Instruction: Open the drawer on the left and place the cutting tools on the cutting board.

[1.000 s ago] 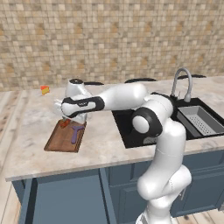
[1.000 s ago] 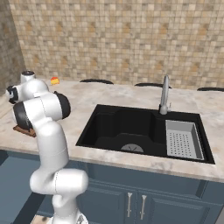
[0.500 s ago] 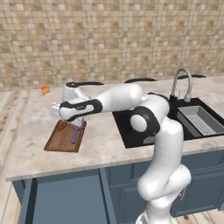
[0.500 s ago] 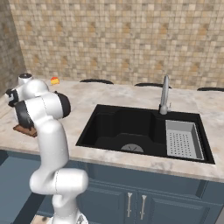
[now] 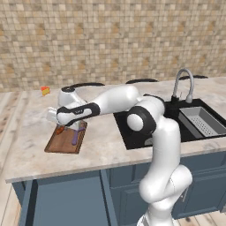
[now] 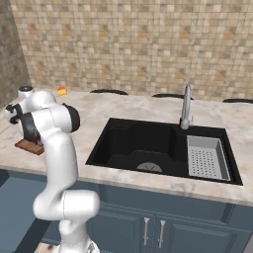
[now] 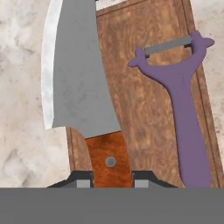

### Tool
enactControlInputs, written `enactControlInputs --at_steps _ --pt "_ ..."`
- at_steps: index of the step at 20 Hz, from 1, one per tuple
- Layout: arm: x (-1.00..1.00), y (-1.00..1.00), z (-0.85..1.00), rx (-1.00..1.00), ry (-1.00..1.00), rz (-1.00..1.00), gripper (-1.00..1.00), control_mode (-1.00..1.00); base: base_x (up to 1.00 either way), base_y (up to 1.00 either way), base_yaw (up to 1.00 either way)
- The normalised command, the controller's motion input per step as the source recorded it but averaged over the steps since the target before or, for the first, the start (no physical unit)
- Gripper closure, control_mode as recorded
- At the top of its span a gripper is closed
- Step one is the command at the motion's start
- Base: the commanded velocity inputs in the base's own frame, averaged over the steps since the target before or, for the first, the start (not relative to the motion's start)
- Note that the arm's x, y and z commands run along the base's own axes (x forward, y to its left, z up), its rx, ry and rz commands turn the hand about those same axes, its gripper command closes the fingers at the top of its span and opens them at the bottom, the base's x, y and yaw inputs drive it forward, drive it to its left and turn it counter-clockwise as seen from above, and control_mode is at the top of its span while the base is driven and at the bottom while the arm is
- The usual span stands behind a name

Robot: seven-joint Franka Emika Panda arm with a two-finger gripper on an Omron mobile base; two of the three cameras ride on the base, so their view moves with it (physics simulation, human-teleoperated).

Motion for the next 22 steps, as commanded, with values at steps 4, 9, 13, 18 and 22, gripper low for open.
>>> enactControlInputs --at_steps 4,9,13,18,22 --pt "0.01 0.09 -0.26 -0.02 0.0 0.01 1.0 -1.0 0.0 0.0 0.0" --pt "0.0 0.09 -0.3 -0.03 0.0 0.01 1.0 -1.0 0.0 0.0 0.0" --pt "0.02 0.06 -0.28 -0.03 0.0 0.02 1.0 -1.0 0.0 0.0 0.0" --pt "0.06 0.01 -0.26 -0.03 0.0 0.02 1.0 -1.0 0.0 0.0 0.0" --pt "0.13 0.0 -0.16 -0.01 0.0 0.02 1.0 -1.0 0.0 0.0 0.0"
